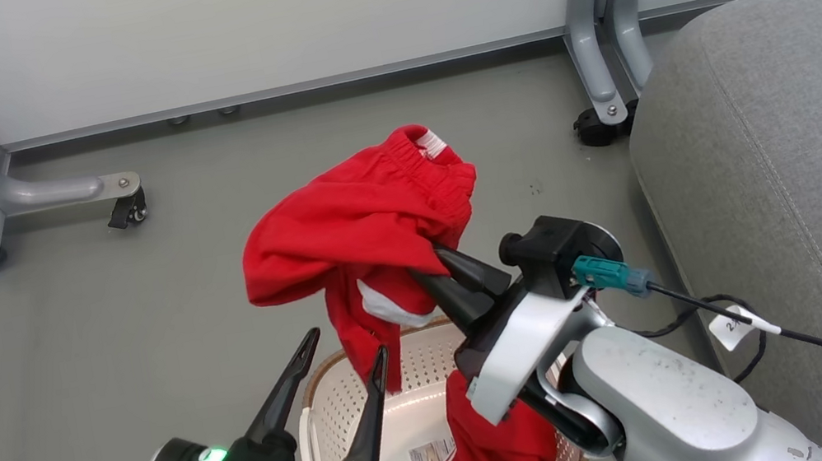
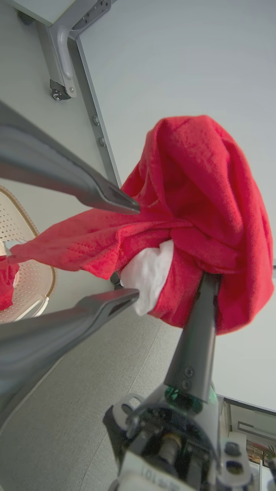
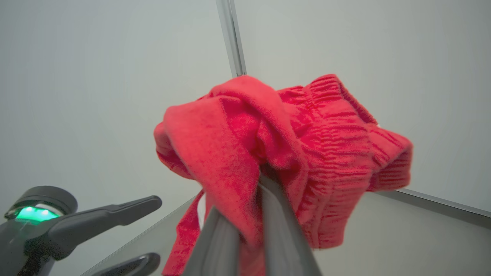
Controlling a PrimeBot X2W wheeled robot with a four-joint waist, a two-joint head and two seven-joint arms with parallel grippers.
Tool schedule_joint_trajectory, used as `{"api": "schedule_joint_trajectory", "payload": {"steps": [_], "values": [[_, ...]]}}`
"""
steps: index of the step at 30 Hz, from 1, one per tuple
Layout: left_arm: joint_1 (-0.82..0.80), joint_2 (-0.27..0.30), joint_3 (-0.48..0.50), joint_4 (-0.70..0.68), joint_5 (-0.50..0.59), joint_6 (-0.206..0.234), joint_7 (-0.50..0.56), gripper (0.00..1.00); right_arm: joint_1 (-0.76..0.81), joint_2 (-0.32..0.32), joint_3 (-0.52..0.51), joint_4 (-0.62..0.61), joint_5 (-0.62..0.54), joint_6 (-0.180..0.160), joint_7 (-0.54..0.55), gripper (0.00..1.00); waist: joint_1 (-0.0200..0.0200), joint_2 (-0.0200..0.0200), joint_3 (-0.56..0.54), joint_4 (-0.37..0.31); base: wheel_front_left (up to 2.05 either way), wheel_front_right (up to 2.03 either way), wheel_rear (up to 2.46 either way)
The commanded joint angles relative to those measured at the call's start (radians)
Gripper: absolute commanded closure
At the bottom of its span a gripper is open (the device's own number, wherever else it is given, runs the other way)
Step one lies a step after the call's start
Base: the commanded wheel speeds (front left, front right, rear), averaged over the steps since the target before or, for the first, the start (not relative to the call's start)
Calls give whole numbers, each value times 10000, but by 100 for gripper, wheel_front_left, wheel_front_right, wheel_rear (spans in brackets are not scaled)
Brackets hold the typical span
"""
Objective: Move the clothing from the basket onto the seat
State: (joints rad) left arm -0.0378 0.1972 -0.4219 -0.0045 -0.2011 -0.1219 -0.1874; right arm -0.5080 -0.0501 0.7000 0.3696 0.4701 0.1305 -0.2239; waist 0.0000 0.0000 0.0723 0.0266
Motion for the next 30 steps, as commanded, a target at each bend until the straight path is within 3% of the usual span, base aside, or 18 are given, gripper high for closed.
{"api": "schedule_joint_trajectory", "payload": {"steps": [1, 18, 24, 30], "values": [[192, 109, -11, -25, -34, 10, 40, 0, -56, -9, -100, 73, -130, 2, -87, 100, 0, 0, 0, 32, 0, 0, 0], [544, 338, -238, -39, -168, 91, 226, 0, 382, -14, -833, 558, -398, 4, -149, 100, 0, 0, 44, -1, 0, 0, 0], [514, 429, -322, -91, -168, 149, 283, 0, 445, -79, -1010, 594, -432, 2, -181, 100, 0, 0, 153, -615, 0, 0, 0], [271, 551, -491, -197, -128, 116, 389, 0, 470, -133, -1271, 527, -545, 2, -226, 100, 0, 0, 412, -1764, 0, 0, 0]]}}
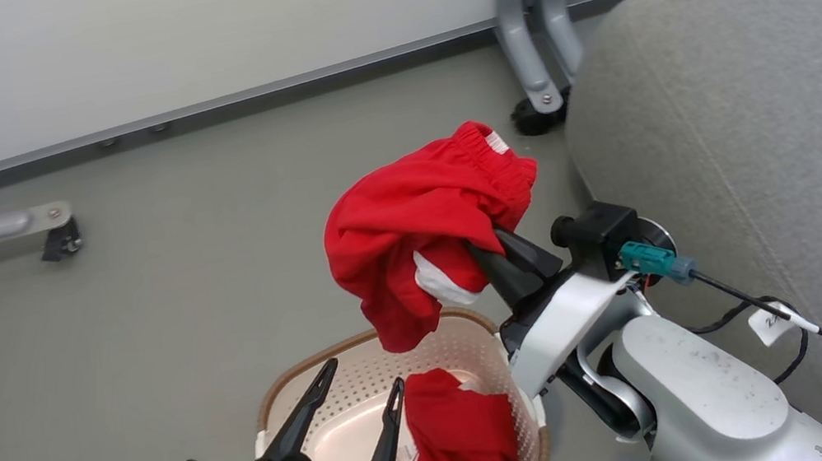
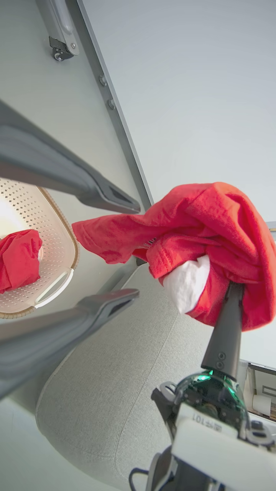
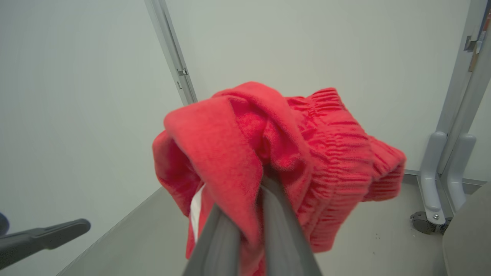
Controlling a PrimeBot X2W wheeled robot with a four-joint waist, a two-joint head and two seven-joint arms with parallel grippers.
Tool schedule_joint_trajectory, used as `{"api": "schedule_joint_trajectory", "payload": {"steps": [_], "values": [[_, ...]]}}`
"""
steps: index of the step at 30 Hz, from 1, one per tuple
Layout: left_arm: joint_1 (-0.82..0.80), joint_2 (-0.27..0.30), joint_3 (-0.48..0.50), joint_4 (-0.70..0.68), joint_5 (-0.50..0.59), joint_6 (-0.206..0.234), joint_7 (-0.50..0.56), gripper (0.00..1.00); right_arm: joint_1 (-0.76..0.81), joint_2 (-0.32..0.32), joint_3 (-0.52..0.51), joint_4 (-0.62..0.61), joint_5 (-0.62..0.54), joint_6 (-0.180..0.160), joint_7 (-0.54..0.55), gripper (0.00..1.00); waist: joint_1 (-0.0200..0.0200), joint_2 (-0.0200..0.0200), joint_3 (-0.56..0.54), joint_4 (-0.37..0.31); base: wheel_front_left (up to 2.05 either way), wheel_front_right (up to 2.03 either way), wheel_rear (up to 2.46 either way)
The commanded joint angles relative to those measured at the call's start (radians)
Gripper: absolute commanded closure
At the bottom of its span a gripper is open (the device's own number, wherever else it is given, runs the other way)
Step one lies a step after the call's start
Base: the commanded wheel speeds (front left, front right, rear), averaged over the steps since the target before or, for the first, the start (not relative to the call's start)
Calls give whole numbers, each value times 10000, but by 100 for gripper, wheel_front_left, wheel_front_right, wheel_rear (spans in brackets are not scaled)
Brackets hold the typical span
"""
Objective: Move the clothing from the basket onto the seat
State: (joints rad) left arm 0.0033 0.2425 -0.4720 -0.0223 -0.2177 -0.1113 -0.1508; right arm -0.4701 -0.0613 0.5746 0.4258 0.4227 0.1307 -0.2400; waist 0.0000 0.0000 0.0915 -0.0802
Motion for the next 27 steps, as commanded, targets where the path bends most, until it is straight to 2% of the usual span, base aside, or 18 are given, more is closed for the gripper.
{"api": "schedule_joint_trajectory", "payload": {"steps": [1, 11, 17, 22, 27], "values": [[-210, 113, -31, -40, 52, -3, 46, 0, 104, -32, -92, -47, -72, 1, -77, 100, 0, 0, 270, -915, 0, 0, 0], [-668, 295, -390, -234, 93, -88, 299, 0, 379, -125, -982, -75, -182, 1, -203, 100, 0, 0, 760, -2979, 0, 0, 0], [-832, 390, -491, -318, 51, -40, 410, 0, 657, -145, -1737, -55, -314, 1, -248, 100, 0, 0, 1020, -3991, 0, 0, 0], [-967, 478, -590, -475, 50, -44, 572, 0, 763, -162, -2497, -34, -371, 1, -252, 100, 0, 0, 1293, -4488, 0, 0, 0], [-1208, 613, -663, -719, 163, -69, 785, 0, 425, -180, -3585, -49, -386, 1, -263, 100, 0, 0, 1816, -4583, 0, 0, 0]]}}
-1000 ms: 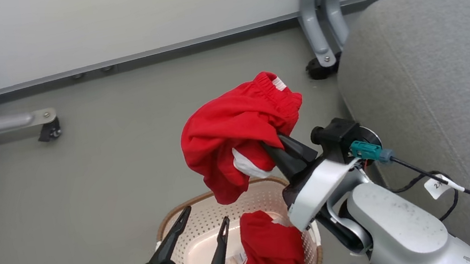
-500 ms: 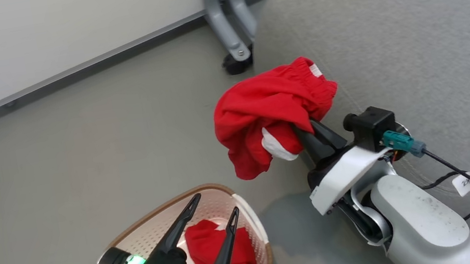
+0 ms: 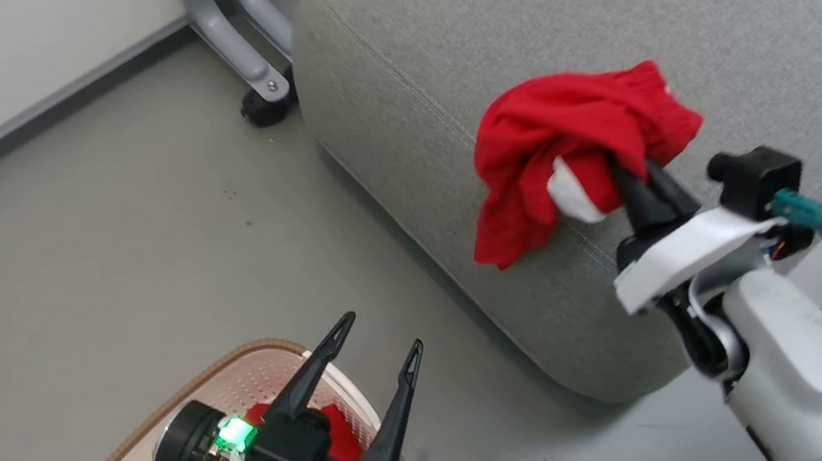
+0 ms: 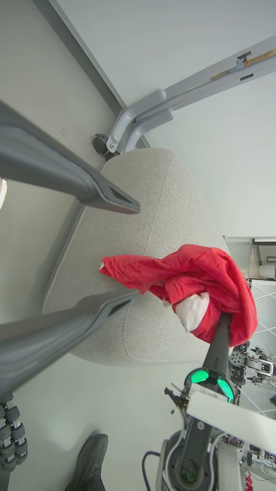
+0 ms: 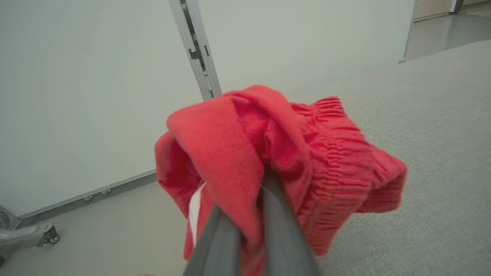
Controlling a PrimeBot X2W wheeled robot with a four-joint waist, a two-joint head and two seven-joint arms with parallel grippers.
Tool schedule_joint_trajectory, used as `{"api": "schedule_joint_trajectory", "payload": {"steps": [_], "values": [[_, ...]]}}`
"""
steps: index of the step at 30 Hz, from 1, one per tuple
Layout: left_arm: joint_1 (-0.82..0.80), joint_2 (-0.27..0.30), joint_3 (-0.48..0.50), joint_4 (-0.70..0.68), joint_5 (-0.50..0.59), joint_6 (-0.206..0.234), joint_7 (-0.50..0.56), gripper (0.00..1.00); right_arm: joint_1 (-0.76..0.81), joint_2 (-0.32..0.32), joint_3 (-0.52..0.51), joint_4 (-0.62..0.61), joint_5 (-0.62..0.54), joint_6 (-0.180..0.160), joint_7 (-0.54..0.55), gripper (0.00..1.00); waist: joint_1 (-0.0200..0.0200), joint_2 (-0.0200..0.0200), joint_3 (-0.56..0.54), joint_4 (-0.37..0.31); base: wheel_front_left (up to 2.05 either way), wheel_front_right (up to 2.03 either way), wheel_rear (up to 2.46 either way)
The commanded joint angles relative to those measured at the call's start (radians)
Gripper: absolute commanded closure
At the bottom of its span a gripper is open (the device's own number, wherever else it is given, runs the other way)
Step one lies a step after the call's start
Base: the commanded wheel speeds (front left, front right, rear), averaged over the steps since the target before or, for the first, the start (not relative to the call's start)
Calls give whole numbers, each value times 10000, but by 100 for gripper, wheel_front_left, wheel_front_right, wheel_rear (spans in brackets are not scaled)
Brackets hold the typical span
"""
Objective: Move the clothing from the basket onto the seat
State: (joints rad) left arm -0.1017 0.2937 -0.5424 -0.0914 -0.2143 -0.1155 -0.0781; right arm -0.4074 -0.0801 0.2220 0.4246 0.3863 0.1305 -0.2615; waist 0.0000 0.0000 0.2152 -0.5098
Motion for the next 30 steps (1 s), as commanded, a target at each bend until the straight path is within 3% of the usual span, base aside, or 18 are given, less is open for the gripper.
{"api": "schedule_joint_trajectory", "payload": {"steps": [1, 11, 21, 22, 23, 24, 30], "values": [[-218, 132, 43, -107, 125, -30, 85, 0, -286, 10, -299, 3, -18, 2, -47, 100, 0, 0, 733, -253, 0, 0, 0], [-1376, 685, 29, -870, 392, -69, 590, 0, -2334, -510, -2792, 434, 124, 4, -49, 100, 0, 0, 2752, 690, 0, 0, 0], [-2318, 1140, 212, -1334, 622, -87, 797, 0, -4429, -795, -4509, 1573, 40, 4, -44, 100, 0, 0, 4201, 1131, 0, 0, 0], [-2399, 1166, 201, -1350, 638, -93, 814, 0, -4537, -822, -4626, 1764, -42, 2, -44, 63, 0, 0, 4299, 1164, 0, 0, 0], [-2463, 1187, 189, -1357, 647, -97, 820, 0, -4598, -821, -4733, 1899, -97, 2, -44, 18, 0, 0, 4364, 1184, 0, 0, 0], [-2512, 1204, 178, -1354, 655, -100, 807, 0, -4630, -795, -4838, 2010, -147, 2, -44, 0, 0, 0, 4415, 1197, 0, 0, 0], [-2633, 1239, 154, -1244, 618, -64, 769, 0, -4198, -503, -5129, 2405, -605, 2, -44, 0, 0, 0, 4511, 1164, 0, 0, 0]]}}
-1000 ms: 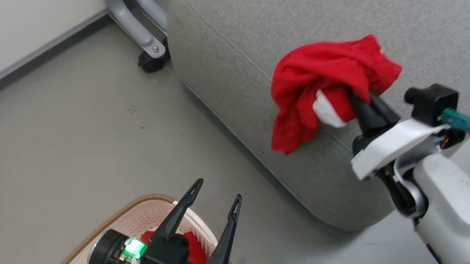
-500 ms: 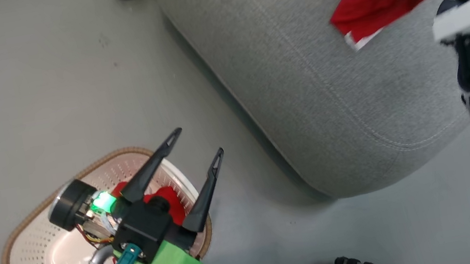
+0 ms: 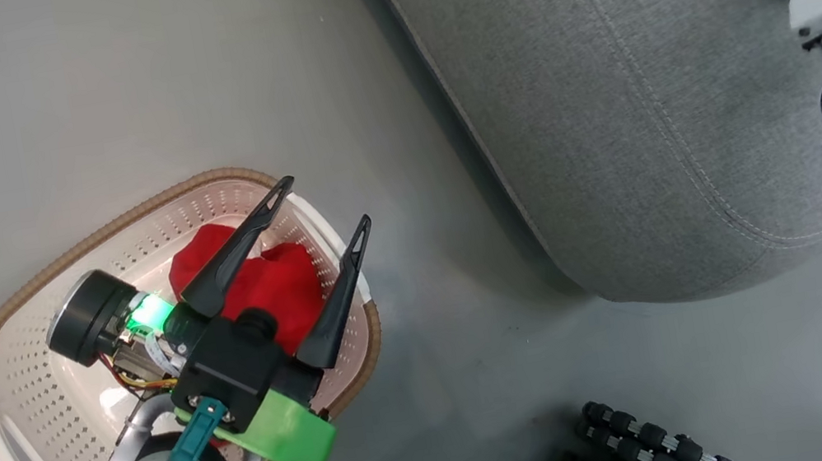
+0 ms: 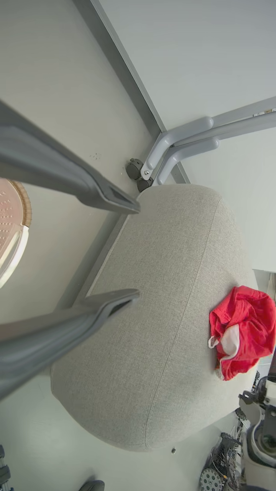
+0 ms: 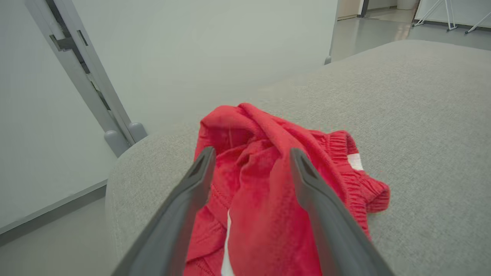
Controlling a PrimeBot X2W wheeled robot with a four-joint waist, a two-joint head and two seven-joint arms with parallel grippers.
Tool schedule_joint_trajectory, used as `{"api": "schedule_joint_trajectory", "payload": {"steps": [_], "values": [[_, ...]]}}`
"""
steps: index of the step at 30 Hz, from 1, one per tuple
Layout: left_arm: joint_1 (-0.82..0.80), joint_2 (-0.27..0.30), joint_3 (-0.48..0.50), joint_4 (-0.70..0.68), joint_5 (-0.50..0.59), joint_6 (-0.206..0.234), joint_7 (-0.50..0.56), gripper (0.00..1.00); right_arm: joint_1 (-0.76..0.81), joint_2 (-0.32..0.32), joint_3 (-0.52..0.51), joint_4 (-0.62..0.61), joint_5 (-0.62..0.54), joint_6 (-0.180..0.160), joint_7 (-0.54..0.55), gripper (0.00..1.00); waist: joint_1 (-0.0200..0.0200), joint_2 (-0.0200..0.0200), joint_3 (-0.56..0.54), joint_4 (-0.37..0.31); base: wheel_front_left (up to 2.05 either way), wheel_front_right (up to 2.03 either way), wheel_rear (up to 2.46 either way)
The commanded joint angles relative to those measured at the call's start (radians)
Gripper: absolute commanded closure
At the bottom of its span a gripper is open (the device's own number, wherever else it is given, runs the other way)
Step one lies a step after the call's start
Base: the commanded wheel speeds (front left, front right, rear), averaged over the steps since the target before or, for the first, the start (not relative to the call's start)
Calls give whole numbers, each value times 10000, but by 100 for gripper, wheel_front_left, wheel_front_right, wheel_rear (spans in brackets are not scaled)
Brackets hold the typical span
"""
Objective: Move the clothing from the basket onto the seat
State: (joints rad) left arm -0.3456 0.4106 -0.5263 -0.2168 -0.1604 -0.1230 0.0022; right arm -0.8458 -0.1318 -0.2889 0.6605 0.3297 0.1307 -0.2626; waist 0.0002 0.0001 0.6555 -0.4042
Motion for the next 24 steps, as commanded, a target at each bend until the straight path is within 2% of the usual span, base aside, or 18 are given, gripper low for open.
{"api": "schedule_joint_trajectory", "payload": {"steps": [1, 6, 13, 24], "values": [[-190, 60, -13, 33, 56, 31, -45, 0, 313, 64, -45, -14, -107, 1, -32, 0, -2, -1, 91, 92, 0, 0, 0], [-40, -39, -32, 182, -46, 137, -190, 0, 1187, 373, 34, -687, -454, 1, -31, 0, -2, -1, -177, 48, 0, 0, 0], [125, -357, 46, 574, -200, 457, -733, 0, 2798, 706, 606, -2471, -928, 1, -31, 0, -2, -1, -932, 298, 0, 0, 0], [367, -1140, 178, 1741, -459, 1143, -1914, 0, 5065, 791, 1836, -4784, -1580, 1, -31, 0, -2, -1, -2341, 1476, 0, 0, 0]]}}
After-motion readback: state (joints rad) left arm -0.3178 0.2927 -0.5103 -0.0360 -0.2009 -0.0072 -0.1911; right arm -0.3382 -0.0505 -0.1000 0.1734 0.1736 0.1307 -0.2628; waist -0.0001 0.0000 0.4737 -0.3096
